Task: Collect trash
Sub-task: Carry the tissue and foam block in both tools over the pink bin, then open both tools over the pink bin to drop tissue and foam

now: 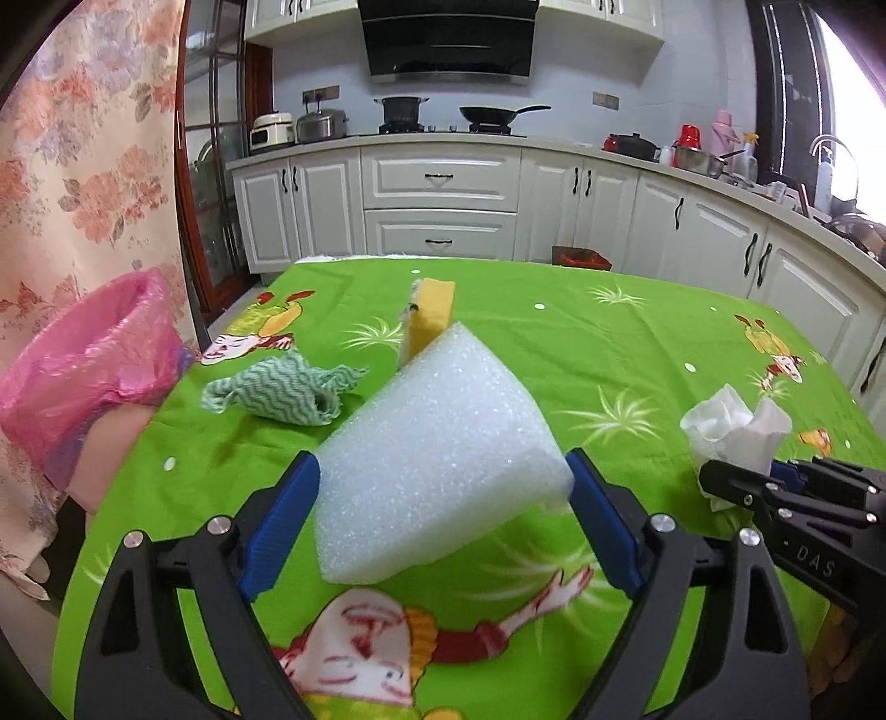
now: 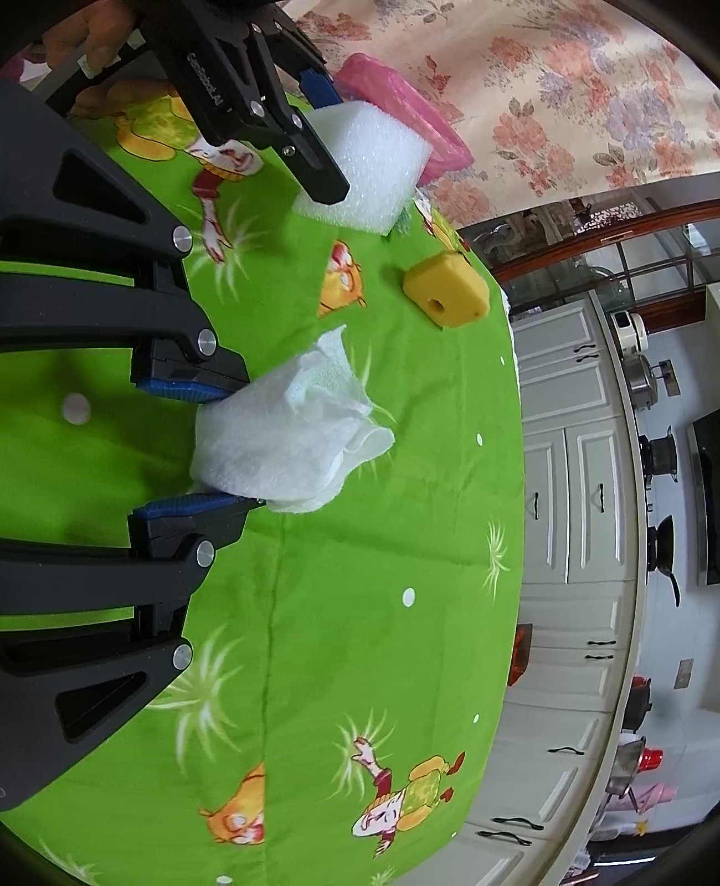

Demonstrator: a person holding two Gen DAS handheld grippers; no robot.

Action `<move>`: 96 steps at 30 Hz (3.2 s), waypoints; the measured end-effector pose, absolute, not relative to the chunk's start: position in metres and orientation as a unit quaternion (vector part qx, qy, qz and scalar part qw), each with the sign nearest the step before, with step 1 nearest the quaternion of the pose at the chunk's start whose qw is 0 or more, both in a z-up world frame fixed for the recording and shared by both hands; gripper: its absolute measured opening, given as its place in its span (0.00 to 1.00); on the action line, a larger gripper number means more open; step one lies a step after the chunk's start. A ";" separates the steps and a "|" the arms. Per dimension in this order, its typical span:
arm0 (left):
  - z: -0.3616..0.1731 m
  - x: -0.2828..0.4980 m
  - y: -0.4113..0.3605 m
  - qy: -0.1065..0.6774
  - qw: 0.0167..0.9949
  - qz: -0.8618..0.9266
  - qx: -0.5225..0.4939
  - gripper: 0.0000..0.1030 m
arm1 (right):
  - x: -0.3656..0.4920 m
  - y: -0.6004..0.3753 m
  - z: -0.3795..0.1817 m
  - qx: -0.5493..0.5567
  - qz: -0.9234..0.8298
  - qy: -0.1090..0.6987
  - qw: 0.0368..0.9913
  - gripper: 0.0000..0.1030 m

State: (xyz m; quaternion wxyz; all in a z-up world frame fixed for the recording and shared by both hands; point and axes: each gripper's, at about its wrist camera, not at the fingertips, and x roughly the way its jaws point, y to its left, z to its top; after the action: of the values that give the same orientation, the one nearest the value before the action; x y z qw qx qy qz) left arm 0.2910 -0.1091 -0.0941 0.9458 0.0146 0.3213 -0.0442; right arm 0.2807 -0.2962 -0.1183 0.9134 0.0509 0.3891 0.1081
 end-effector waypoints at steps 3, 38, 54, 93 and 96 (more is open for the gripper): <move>-0.092 0.278 -0.104 0.311 0.949 -0.042 0.017 0.84 | 0.271 -0.294 -0.116 0.048 0.107 0.386 0.915 0.27; -0.076 0.197 -0.001 0.240 0.970 0.012 0.024 0.84 | 0.236 -0.173 -0.074 -0.026 0.219 0.343 0.913 0.27; -0.031 0.222 0.094 0.211 0.974 0.078 0.010 0.85 | 0.289 -0.076 -0.042 -0.056 0.313 0.321 0.892 0.28; -0.008 0.363 0.272 0.233 0.960 0.148 -0.043 0.91 | 0.436 0.077 -0.019 -0.069 0.418 0.303 0.854 0.61; -0.006 0.353 0.271 0.228 0.959 0.158 -0.053 0.95 | 0.431 0.068 -0.018 -0.062 0.416 0.303 0.855 0.61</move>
State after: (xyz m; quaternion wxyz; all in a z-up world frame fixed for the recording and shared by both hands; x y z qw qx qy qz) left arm 0.3533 0.2712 -0.0061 0.9593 -0.0528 0.2283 0.1575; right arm 0.4310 0.0681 -0.0182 0.8554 -0.0622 0.3027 0.4157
